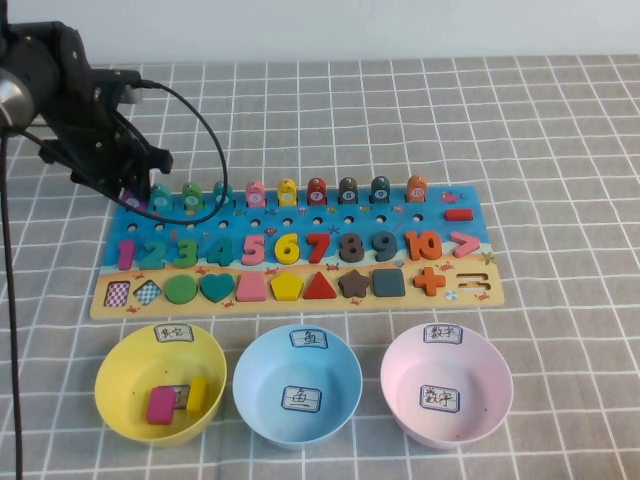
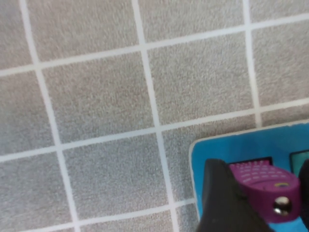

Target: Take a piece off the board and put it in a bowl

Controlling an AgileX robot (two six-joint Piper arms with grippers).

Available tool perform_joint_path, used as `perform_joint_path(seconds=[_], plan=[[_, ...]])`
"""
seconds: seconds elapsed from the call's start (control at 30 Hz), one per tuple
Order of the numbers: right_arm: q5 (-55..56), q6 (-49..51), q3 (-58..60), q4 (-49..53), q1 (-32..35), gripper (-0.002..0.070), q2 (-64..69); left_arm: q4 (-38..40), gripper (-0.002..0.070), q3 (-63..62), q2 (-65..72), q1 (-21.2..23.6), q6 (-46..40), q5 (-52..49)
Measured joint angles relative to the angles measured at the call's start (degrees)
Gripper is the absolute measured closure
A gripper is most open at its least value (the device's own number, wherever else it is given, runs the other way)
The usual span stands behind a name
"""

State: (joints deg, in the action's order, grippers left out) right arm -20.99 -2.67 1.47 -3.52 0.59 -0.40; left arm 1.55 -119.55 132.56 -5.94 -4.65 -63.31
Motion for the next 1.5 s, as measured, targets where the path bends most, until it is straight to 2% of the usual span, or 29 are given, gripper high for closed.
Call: perform_joint_path(seconds=[0.6, 0.9, 1.5], plan=[[0.00, 0.00, 0.00, 0.00, 0.00, 0.0694, 0.00, 0.19, 0.0389, 0.00, 1.64, 0.00, 0.00, 0.00], [0.00, 0.00, 0.00, 0.00, 0.00, 0.0694, 0.00, -0.01, 0.0475, -0.81, 1.64, 0.00, 0.00, -0.46], [0.00, 0.00, 0.00, 0.00, 0.00, 0.0694, 0.00, -2.51, 0.0480, -3.59, 0.02, 0.00, 1.27, -6.89]])
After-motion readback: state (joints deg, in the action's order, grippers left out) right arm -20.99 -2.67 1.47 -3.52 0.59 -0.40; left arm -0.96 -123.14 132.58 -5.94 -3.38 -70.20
